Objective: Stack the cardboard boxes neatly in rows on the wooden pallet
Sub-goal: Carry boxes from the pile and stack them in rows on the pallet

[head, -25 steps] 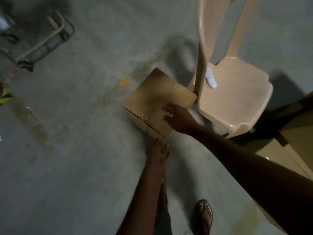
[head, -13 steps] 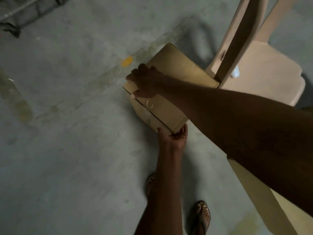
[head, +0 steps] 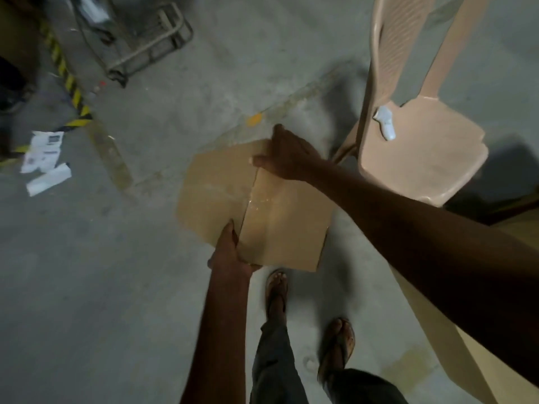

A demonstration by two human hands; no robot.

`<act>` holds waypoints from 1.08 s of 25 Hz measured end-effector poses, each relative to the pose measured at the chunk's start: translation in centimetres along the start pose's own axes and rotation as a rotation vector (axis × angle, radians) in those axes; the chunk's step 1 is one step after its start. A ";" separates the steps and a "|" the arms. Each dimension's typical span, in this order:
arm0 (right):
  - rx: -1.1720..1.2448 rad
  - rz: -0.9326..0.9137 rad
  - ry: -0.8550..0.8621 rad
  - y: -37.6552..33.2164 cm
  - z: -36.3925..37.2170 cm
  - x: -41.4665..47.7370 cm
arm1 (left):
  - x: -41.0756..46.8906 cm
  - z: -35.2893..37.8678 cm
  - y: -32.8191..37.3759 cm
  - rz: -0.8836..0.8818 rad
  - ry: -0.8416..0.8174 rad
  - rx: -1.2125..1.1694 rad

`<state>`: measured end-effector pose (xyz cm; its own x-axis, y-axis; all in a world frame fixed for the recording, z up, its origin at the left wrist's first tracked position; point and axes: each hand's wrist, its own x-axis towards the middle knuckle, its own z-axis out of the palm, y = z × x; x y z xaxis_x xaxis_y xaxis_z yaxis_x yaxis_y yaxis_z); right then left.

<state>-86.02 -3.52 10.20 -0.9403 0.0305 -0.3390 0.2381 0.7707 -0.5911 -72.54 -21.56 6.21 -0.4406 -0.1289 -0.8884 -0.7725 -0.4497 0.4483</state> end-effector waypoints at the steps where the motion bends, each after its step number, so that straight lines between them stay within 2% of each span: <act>1: 0.083 0.069 0.015 0.4 -0.8 -3.6 | -1.9 -1.1 0.7 -0.027 0.092 0.021; 3: 0.277 0.204 0.046 1.5 -1.7 -11.5 | -7.2 -3.5 1.3 0.124 0.210 0.109; 5: 0.479 0.317 0.072 2.2 -1.9 -19.7 | -11.8 -6.7 0.9 0.224 0.207 0.291; 10: 0.739 0.599 0.159 2.2 0.8 -37.5 | -20.6 -12.7 -1.0 0.184 -0.063 0.765; 16: 0.920 0.830 0.316 -1.9 5.1 -57.1 | -28.1 -17.8 -4.9 0.205 -0.403 1.115; 21: 1.087 0.796 0.462 -5.5 8.4 -74.5 | -36.4 -23.9 -9.0 0.343 -0.697 1.280; 23: 1.110 0.727 0.558 -6.4 10.4 -80.6 | -38.7 -26.9 -11.3 0.395 -0.846 1.319; 27: 1.075 0.581 0.714 -7.8 14.7 -91.5 | -43.1 -33.6 -17.3 0.560 -1.017 1.362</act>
<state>1.70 -21.63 35.03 -0.4872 0.7316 -0.4769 0.3900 -0.3063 -0.8684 -24.83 -37.96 33.40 -0.4307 0.7826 -0.4494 -0.0106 0.4935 0.8697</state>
